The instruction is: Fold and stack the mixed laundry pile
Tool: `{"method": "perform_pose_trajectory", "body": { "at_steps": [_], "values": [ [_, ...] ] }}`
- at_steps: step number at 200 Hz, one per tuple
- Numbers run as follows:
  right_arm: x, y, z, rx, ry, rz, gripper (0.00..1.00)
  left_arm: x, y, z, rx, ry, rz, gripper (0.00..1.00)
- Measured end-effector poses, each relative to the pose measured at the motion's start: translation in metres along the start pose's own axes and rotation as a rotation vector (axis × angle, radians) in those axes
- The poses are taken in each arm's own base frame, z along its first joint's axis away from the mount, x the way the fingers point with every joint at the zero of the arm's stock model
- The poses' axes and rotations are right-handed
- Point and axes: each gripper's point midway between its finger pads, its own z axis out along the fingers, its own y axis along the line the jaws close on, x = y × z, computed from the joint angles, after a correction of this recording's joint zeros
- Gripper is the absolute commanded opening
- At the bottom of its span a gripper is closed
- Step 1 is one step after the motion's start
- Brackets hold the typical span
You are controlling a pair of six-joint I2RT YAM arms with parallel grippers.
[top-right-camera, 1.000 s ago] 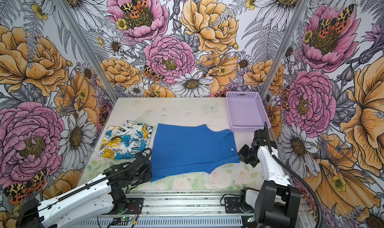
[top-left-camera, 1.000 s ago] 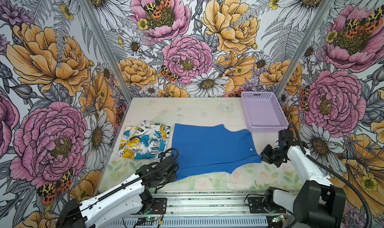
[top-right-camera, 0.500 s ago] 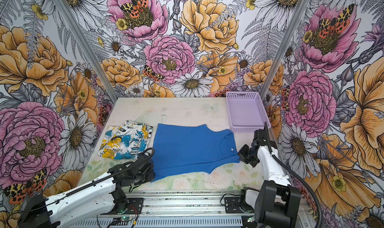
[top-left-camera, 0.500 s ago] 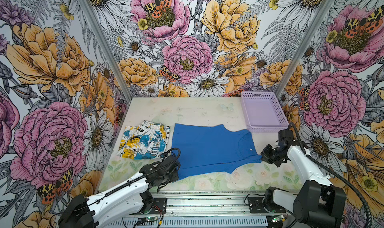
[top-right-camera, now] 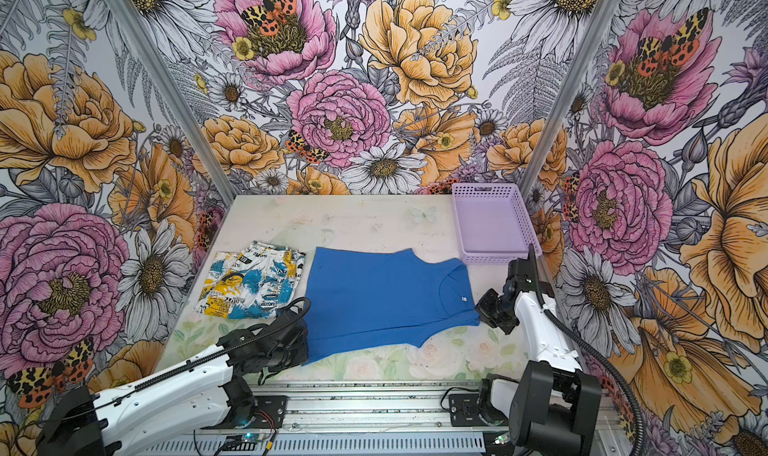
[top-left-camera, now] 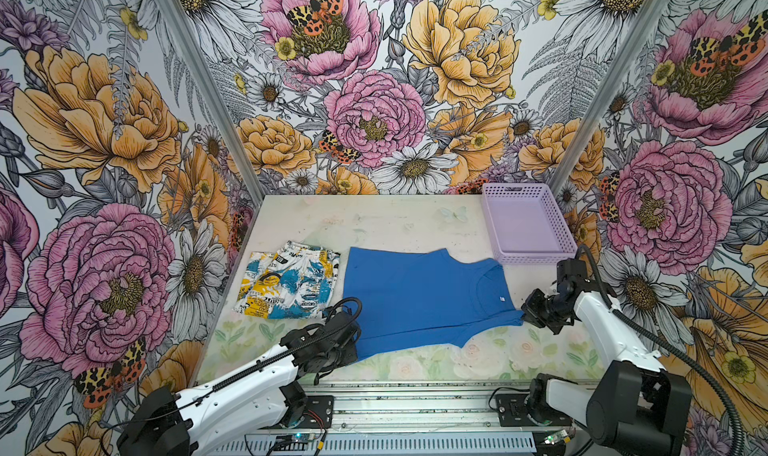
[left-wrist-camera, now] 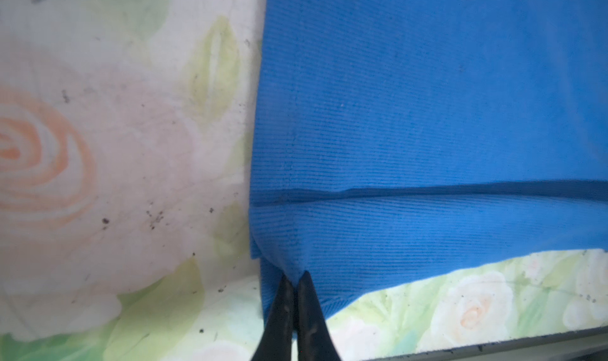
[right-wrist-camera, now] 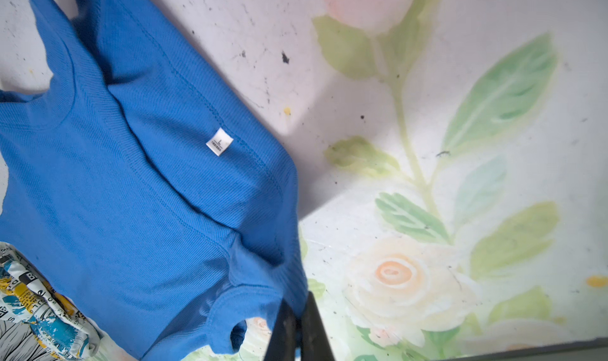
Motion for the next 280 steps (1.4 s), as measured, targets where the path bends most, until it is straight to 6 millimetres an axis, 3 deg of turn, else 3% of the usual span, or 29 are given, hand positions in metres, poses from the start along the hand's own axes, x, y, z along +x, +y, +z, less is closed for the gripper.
{"method": "perform_pose_trajectory", "body": {
  "at_steps": [64,90,148,221,245,280],
  "values": [
    [0.001,0.001,-0.002,-0.005,-0.003,0.004,0.0,-0.013,-0.022,-0.034,0.064,-0.032,0.005,0.0],
    [0.005,0.001,-0.007,-0.01,-0.011,0.008,0.0,-0.01,-0.027,-0.044,0.088,-0.029,0.031,0.0],
    [0.01,-0.001,-0.012,-0.003,-0.007,0.017,0.0,0.008,-0.026,-0.051,0.07,0.025,0.104,0.03],
    [-0.013,0.002,0.003,0.045,0.035,0.016,0.0,0.007,-0.019,-0.038,-0.003,0.048,0.087,0.03],
    [-0.027,0.007,0.01,0.047,0.037,-0.009,0.23,0.0,-0.018,-0.036,-0.007,0.036,0.066,0.03],
    [-0.026,0.014,0.013,0.046,0.037,-0.066,0.4,-0.006,-0.019,-0.033,-0.007,0.028,0.061,0.03]
  ]
}}
